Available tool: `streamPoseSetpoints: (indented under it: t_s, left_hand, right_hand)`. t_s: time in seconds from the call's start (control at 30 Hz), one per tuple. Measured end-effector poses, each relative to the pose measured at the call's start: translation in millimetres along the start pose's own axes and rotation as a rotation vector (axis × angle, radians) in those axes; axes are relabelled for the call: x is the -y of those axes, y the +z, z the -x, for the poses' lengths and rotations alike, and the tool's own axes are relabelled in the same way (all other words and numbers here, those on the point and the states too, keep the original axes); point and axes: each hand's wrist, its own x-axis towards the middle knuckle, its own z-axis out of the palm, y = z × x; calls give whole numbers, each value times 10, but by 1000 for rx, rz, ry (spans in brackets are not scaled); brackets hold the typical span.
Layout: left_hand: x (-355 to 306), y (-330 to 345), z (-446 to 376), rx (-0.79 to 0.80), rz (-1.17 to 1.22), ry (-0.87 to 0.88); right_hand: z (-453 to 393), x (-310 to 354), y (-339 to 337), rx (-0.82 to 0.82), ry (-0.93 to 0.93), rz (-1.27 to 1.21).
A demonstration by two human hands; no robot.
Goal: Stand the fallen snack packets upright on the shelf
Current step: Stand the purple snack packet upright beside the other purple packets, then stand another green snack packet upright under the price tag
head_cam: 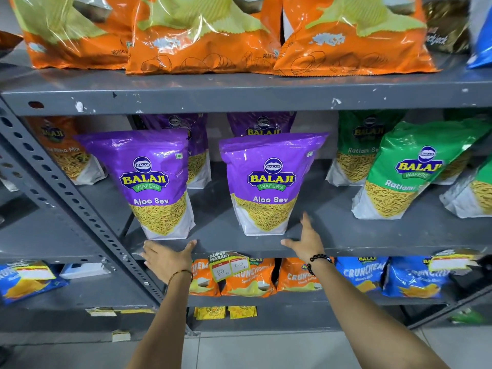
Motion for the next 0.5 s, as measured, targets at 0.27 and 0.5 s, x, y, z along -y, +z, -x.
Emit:
streamPoseSetpoints:
  t_s: [0.27,0.5]
  left_hand:
    - [-318,466,1135,267,88,324]
    - [-963,1076,2072,578,58,547]
  right_hand:
    - [377,-423,-433,-246,25,20]
    - [379,-939,-1319,-428,179,-102]
